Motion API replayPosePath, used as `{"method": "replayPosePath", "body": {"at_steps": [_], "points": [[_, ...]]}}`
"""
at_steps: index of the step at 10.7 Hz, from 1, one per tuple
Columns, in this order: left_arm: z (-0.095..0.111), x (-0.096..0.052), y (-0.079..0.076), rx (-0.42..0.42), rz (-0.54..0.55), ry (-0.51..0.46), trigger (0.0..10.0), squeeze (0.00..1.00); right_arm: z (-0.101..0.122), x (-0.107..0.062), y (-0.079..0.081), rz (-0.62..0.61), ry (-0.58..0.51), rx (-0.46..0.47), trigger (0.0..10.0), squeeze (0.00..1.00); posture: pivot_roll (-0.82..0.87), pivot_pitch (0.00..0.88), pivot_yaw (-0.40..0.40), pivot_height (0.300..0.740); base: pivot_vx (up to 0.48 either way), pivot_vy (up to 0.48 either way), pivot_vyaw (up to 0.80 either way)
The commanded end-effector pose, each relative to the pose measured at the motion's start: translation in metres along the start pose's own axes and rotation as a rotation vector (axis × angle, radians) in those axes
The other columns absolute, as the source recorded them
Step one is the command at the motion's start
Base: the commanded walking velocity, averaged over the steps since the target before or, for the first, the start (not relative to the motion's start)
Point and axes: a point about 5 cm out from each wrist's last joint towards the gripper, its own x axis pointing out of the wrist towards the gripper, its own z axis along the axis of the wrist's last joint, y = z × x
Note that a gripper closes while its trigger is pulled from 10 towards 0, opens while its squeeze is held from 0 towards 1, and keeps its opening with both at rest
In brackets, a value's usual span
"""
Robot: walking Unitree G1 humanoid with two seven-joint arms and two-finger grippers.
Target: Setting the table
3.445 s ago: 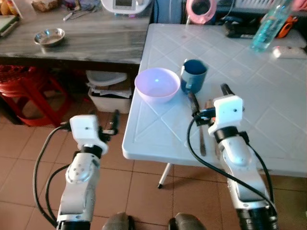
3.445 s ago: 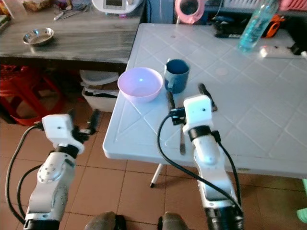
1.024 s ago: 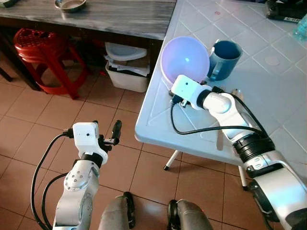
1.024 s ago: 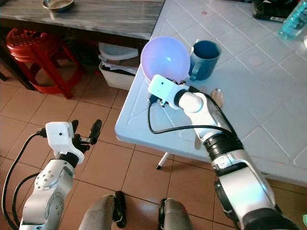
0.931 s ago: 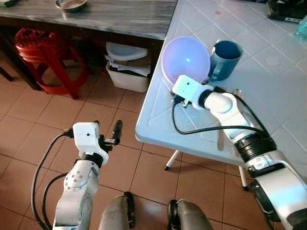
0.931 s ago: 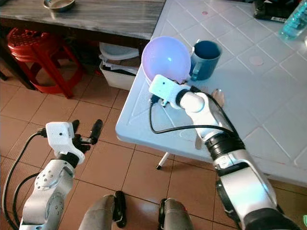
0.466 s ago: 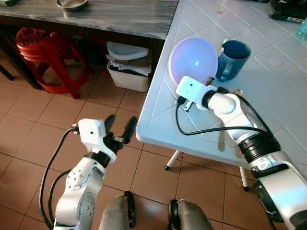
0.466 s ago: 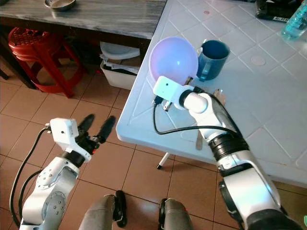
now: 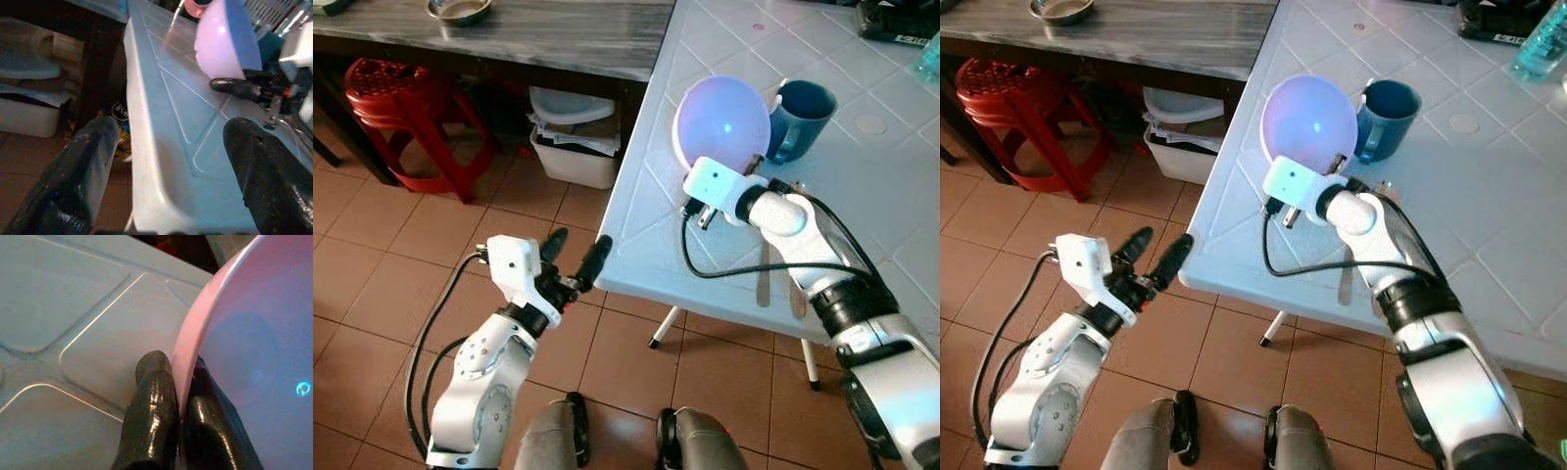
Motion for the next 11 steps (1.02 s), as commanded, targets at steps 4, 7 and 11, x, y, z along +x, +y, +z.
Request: {"method": "replayPosePath", "body": {"at_steps": [4,7,11], "points": [[0.001,-0.002,0.028,0.106,0.203,0.004,10.0,0.0,0.047,-0.028,0.012,-0.207,-0.378,0.159,0.0,0.0,-0.06,0.184,0.013,0.74,0.0,0.191,0.0],[0.003,0.001,0.035,0.187,0.278,-0.024,10.0,0.0,0.052,-0.045,0.018,-0.298,-0.429,0.245,0.0,0.0,-0.06,0.163,0.028,0.74,0.0,0.47,0.0],[0.006,0.008,0.033,0.238,0.281,-0.05,10.0,0.0,0.061,-0.057,0.04,-0.359,-0.43,0.44,1.6,0.0,-0.06,0.136,0.045,0.74,0.073,0.425,0.0]]}}
